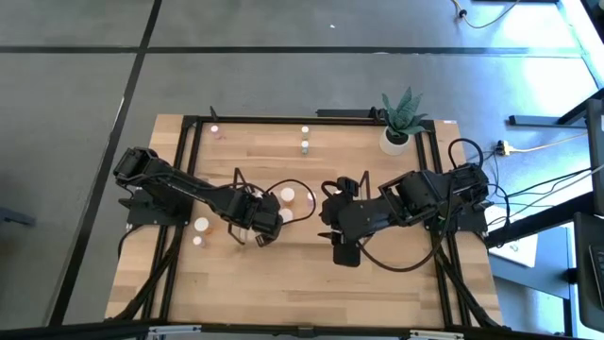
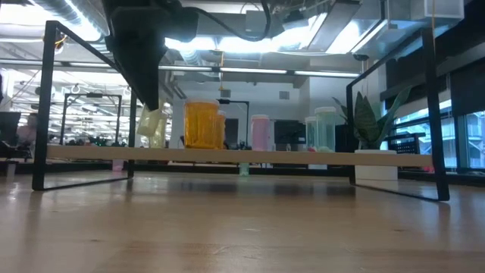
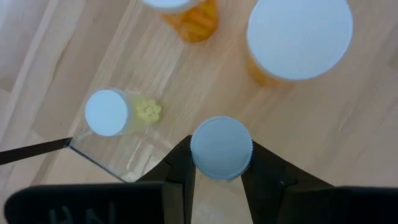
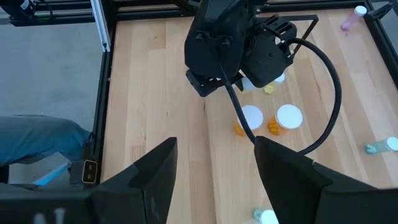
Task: Pick and place medicine bottles onto shelf by color
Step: Put the right yellow pill bottle aligned with the yellow pill bottle on the shelf
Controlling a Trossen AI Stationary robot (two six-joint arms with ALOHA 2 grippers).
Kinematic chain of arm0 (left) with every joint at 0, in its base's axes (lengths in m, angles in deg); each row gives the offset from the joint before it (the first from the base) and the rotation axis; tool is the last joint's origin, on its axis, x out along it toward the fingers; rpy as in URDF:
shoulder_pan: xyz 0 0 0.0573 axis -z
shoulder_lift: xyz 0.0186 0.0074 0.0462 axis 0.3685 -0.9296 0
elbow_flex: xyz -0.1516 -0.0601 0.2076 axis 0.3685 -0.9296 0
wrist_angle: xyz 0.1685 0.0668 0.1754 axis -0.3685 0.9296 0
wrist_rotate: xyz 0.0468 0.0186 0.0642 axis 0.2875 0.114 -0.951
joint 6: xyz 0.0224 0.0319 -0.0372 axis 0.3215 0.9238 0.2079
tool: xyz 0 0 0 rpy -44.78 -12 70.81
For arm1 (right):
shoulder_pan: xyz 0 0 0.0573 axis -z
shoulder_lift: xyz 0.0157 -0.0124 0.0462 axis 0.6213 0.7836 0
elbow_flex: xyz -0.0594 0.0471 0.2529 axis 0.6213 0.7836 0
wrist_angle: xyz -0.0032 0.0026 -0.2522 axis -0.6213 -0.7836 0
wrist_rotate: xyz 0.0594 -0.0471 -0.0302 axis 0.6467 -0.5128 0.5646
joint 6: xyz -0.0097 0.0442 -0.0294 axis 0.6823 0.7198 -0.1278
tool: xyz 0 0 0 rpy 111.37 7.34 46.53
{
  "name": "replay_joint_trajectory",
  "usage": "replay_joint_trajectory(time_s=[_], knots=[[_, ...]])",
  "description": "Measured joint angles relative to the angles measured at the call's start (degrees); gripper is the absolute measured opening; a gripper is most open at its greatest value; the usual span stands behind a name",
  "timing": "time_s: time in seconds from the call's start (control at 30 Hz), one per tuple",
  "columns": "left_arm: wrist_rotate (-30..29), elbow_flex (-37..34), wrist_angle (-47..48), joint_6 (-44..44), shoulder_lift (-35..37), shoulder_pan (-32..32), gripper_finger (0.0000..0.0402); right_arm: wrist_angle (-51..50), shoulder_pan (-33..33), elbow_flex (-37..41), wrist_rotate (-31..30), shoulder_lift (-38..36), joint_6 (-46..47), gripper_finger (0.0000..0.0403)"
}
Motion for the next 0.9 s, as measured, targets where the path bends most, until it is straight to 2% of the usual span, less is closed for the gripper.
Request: replay_joint_trajectory(time_s=[0.53,0.9], knots=[[0.22,-0.04,-0.20,1.75,-0.98,0.00,0.0092,0.07,0.00,0.00,-0.02,-0.02,0.00,0.0217],[0.48,-0.02,-0.57,8.41,-0.92,0.15,0.0092,1.00,-0.01,0.00,0.00,-0.02,0.00,0.0217]])
